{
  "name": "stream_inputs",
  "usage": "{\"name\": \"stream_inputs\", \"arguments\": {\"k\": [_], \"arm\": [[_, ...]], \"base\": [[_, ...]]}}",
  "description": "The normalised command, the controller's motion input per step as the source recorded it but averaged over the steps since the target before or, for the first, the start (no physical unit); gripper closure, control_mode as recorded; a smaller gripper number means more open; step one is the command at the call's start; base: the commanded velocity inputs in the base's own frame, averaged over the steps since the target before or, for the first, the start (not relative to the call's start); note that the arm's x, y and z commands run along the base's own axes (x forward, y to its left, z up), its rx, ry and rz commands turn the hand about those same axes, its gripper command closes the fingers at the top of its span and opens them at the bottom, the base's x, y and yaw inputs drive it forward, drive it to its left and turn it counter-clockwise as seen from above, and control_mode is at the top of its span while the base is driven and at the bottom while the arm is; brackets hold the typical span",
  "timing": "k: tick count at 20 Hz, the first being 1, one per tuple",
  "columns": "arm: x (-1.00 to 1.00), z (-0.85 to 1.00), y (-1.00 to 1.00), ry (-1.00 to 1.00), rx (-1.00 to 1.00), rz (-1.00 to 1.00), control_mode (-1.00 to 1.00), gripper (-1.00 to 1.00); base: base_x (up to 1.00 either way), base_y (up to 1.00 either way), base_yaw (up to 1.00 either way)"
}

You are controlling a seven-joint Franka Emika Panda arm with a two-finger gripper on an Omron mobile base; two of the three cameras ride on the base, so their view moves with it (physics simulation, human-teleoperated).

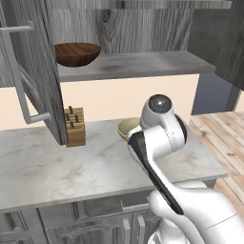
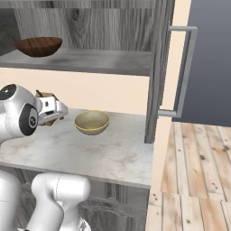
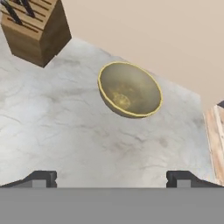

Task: Open the cabinet. Pick the bowls from the counter and place them in the cabinet. Then close the cabinet.

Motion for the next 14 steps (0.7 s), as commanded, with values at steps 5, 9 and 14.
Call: {"name": "stream_inputs", "arguments": {"k": [5, 9, 14], "arm": [[0.02, -0.19, 0.00, 0.06, 0.14, -0.05, -1.00, -1.00], [0.00, -0.17, 0.00, 0.13, 0.12, -0.06, -1.00, -1.00], [0.01, -0.19, 0.00, 0.16, 0.08, -0.06, -1.00, -1.00]], "base": [[0.00, 0.00, 0.00], [0.00, 0.00, 0.00], [0.00, 0.00, 0.00]]}}
